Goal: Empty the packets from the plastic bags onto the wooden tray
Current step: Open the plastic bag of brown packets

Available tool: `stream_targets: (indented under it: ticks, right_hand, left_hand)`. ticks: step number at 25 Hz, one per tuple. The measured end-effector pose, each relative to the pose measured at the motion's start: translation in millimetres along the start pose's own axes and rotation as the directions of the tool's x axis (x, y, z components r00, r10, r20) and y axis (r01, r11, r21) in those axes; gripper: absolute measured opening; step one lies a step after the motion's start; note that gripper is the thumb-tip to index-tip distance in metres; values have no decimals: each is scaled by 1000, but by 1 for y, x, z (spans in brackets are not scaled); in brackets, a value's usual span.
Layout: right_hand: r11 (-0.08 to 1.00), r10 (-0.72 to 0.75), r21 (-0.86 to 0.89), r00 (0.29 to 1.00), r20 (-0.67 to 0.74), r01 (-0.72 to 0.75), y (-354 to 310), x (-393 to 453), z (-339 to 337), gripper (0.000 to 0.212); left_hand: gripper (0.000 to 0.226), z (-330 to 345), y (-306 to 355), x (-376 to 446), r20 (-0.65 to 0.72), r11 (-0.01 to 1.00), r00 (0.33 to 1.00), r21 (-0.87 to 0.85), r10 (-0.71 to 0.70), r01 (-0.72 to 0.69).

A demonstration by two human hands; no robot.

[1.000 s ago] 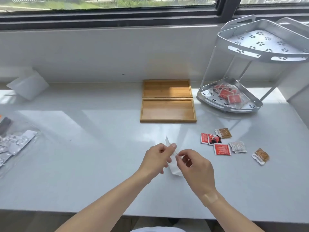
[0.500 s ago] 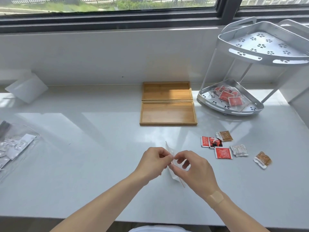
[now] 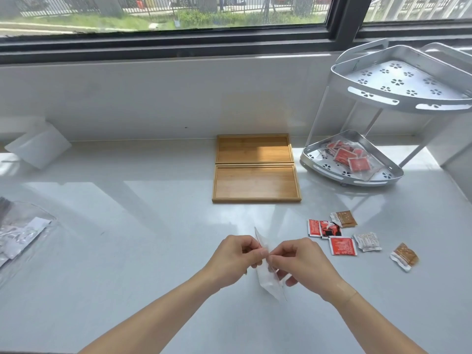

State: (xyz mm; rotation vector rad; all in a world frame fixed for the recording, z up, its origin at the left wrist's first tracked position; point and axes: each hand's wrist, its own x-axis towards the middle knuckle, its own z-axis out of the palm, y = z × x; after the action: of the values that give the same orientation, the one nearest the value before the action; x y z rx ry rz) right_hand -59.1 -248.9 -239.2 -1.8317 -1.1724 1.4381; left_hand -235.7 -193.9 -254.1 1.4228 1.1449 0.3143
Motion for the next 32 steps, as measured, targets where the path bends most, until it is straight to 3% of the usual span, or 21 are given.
stream_targets:
  ticks: [8, 17, 22, 29, 32]
  right_hand:
    - [989, -84, -116, 995, 52, 90, -3, 9, 0, 26]
    - [994, -15, -97, 966, 260, 42, 0, 18, -16, 13]
    - [931, -130, -314, 971, 199, 189, 1, 18, -11, 14]
    - [976, -130, -165, 989, 69, 139, 6, 19, -7, 14]
    - [985, -129, -115, 991, 36, 132, 3, 16, -4, 26]
  left_hand:
    - [15, -6, 8, 7, 68, 982, 996, 177, 61, -72]
    - [12, -13, 8, 12, 146, 952, 986, 284, 77, -117]
    - [16, -16, 11, 14, 193, 950, 978, 282, 79, -132]
    - [17, -16, 10, 11, 220, 976, 974, 195, 54, -98]
    - [16, -14, 10, 10, 194, 978, 979, 188, 57, -94]
